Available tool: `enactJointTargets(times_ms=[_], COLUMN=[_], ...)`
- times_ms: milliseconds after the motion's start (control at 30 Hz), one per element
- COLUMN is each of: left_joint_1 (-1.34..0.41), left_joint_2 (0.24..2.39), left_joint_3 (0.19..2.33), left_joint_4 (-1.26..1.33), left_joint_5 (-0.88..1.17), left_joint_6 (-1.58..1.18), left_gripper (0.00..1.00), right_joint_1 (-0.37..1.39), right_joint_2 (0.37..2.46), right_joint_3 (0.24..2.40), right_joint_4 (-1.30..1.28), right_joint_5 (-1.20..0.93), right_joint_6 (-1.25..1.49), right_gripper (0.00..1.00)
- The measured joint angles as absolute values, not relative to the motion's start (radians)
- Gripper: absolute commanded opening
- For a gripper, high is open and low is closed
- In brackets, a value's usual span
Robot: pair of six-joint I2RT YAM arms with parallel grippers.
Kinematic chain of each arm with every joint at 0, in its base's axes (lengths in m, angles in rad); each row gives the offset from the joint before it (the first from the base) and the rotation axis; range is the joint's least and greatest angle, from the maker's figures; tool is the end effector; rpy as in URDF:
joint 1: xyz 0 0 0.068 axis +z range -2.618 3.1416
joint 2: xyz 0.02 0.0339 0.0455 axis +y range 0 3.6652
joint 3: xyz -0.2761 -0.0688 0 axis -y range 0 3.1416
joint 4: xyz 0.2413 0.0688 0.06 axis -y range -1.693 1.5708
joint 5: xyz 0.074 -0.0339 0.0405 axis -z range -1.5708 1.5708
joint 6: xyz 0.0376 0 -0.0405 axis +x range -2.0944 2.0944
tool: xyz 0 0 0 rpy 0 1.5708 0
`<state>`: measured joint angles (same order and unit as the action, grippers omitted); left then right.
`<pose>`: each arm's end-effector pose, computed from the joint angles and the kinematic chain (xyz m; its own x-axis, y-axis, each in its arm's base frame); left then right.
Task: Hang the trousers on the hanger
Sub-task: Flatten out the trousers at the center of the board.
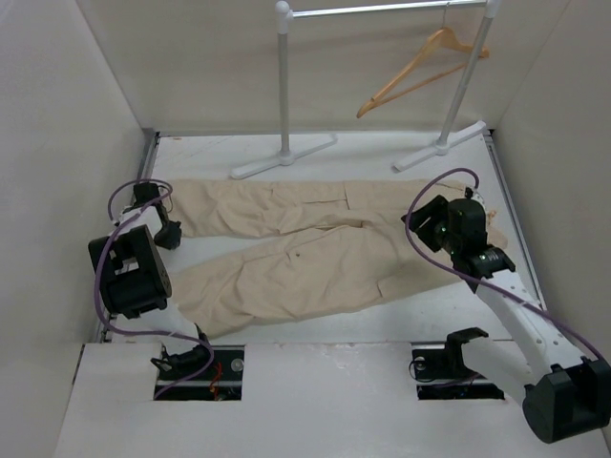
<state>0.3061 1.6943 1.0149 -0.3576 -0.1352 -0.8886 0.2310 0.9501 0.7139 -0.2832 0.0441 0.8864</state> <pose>0.3189 0.1061 0.1868 -0.2350 -0.8809 -0.4109 -0.8666 0.3813 -0.3218 0.1998 0.0453 0.2846 -0.4538 0.6884 -0.5658 0.2533 0.7084 0.6588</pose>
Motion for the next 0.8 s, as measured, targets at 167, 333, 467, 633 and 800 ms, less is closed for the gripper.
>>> enactJointTargets(times_ms=[167, 333, 467, 633, 800], left_joint_1=[0.399, 0.453, 0.409, 0.333, 0.334], left_joint_2=[1.633, 1.499, 1.498, 1.597, 1.668], left_joint_3=[0.959, 0.949, 0.949, 0.948, 0.952], left_joint_4=[-0.403, -0.439, -0.377, -0.31, -0.262], left_joint_5=[-0.177, -0.237, -0.164, -0.06, -0.028], left_joint_6=[-0.899, -0.879, -0.863, -0.877, -0.918], left_gripper=[0.0, 0.24, 0.39, 0.4, 0.34], right_joint_1=[0.23, 0.231, 0.244, 0.281, 0.305], right_joint_2=[0.91, 0.91, 0.944, 0.973, 0.948], right_joint_3=[0.649, 0.644, 0.644, 0.644, 0.636], right_joint_4=[-0.329, -0.342, -0.336, -0.337, -0.336], right_joint_5=[0.041, 0.033, 0.017, -0.01, -0.026], right_joint_6=[0.882, 0.86, 0.841, 0.824, 0.812], right_gripper=[0.66, 0.71, 0.71, 0.71, 0.71])
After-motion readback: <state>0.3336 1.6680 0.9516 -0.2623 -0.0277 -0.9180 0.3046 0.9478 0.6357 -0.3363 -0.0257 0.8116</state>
